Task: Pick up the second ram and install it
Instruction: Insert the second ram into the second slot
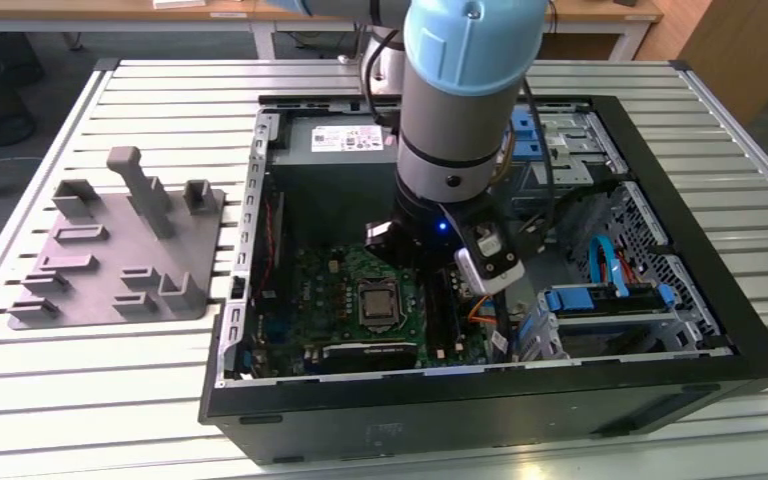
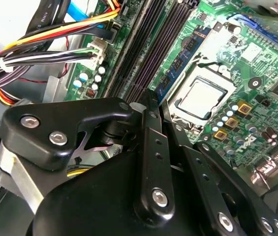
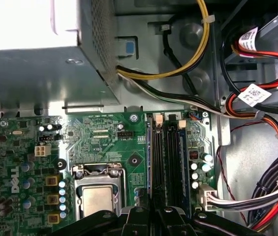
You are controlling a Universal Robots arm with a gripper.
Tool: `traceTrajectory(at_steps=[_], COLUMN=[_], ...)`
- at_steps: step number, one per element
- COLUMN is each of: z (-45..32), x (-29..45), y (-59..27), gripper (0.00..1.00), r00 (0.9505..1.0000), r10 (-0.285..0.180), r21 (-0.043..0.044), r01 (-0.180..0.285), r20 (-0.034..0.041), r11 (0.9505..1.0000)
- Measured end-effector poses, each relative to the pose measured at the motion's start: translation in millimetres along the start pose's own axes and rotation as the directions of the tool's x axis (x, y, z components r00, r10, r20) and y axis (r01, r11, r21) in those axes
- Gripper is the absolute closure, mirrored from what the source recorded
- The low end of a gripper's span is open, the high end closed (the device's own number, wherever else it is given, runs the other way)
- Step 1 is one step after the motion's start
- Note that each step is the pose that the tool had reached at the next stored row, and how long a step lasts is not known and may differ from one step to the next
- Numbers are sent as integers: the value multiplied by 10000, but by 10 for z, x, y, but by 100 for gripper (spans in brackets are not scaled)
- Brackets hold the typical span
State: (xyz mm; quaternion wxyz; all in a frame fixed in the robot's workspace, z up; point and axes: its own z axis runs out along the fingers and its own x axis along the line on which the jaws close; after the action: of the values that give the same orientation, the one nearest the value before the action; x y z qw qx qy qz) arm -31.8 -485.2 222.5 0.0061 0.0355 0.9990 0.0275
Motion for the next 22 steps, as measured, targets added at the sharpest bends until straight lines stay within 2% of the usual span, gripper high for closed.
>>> traceTrajectory(at_steps=[11, 12, 15, 22], z=[72, 76, 86, 106], x=[-8, -8, -11, -40], y=[-3, -3, -4, -3], gripper=[86, 86, 86, 86], r00=[10000, 10000, 10000, 9999], r10=[4, 13, 41, 100], r21=[2, 15, 161, 245], r01=[-4, -13, -41, -101], r20=[1, 3, 14, 24], r11=[10000, 10000, 9999, 9996])
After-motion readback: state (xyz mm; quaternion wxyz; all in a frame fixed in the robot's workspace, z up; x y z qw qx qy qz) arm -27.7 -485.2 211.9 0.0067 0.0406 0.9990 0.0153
